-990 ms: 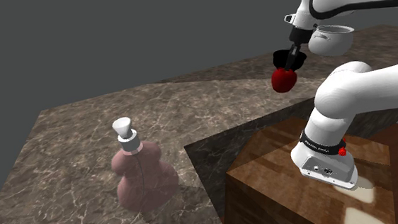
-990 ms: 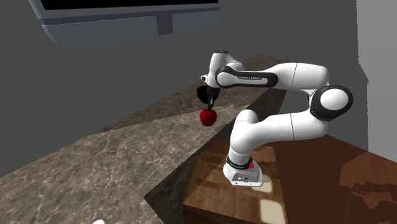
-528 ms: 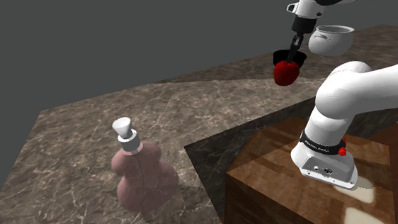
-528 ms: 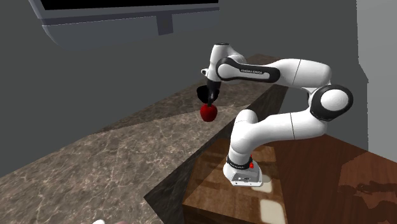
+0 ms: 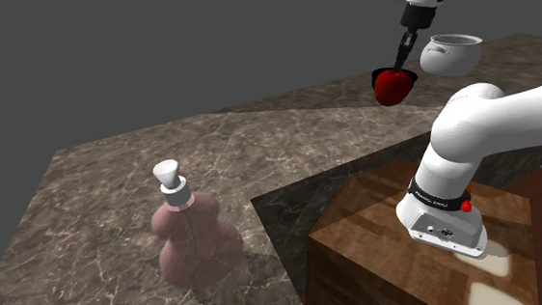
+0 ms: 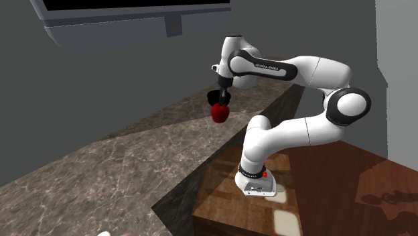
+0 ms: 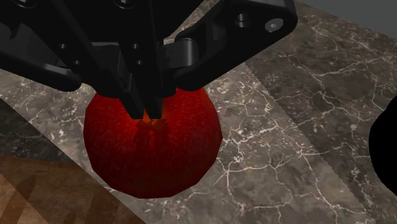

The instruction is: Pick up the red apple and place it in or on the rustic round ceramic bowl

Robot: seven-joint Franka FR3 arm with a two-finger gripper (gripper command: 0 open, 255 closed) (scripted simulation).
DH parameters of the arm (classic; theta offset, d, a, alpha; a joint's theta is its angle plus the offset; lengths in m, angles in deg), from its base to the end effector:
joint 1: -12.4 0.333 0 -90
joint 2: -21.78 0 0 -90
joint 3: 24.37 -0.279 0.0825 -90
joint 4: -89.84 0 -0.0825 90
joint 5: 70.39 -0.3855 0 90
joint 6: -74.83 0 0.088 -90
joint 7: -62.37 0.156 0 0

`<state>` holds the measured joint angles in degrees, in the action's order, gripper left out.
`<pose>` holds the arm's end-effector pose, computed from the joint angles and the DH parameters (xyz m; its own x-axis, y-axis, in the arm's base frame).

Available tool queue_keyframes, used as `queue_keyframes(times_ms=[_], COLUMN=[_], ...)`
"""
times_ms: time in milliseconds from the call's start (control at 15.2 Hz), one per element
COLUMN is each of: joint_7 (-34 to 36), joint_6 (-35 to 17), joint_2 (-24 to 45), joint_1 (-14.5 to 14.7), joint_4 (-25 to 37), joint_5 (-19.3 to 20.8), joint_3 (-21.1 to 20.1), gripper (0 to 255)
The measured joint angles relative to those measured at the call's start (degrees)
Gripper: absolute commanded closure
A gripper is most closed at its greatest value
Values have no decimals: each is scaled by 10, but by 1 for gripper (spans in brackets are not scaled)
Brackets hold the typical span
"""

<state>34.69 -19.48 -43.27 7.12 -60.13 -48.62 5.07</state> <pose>0.2253 -0.2058 0.4558 0.9819 0.1372 0.1309 0.1415 -0.9896 -0.0240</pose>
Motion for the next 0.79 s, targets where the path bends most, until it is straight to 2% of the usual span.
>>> queue_keyframes(times_ms=[528,792], joint_7=[0,-33], joint_6=[46,38], joint_2=[19,67], joint_1=[14,27], joint_4=[66,117], joint_5=[-22,-3], joint_3=[-22,22], gripper=[255,255])
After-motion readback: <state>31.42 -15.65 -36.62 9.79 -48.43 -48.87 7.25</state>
